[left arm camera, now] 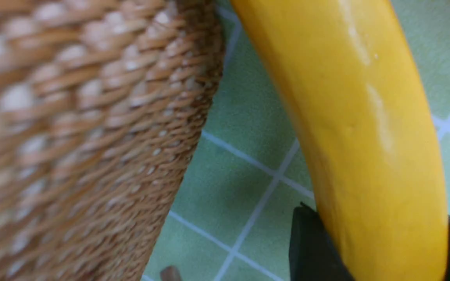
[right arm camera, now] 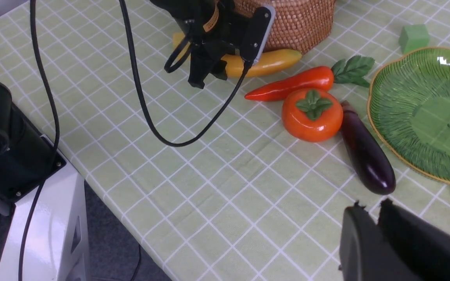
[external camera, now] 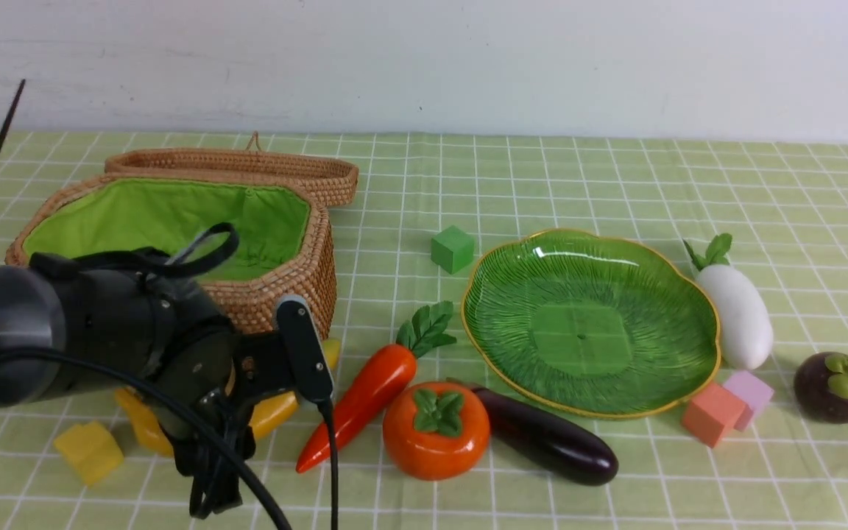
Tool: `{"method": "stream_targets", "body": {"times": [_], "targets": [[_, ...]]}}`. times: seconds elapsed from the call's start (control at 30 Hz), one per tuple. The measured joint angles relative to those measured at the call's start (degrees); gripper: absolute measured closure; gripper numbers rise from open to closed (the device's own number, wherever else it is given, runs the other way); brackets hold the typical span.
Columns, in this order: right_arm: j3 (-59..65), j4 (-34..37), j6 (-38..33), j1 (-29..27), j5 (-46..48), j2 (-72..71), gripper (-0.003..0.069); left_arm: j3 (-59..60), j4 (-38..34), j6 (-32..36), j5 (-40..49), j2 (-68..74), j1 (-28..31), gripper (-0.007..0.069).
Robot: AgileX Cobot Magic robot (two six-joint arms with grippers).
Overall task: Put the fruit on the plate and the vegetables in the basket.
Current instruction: Use the left arm to grab a banana and put it into the right plate
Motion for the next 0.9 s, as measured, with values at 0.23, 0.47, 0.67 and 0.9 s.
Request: {"method": "stream_targets", "body": {"times": [0.23, 0.47, 0.67, 0.9], "targets": [[0.00, 0.00, 0.00, 0.00, 0.00, 0.00, 0.0575, 0.00, -5.58, 1.58, 4.89, -4.60, -0.43, 0.0311], [0.00, 0.00, 0.00, 0.00, 0.00, 0.00, 0.0570, 0.06, -15.76, 6.49, 10.11, -8.76, -0.49, 0.0311], [0.00, 0.00, 0.00, 0.00, 0.00, 0.00, 0.0570, 0.17, -20.99, 9.22, 11.14, -15.23, -0.49, 0.0311], [0.00, 0.00, 0.00, 0.00, 0.00, 0.00, 0.0564, 0.17, -23.89, 9.75, 16.28, -23.08, -0.49, 0.0311]]}}
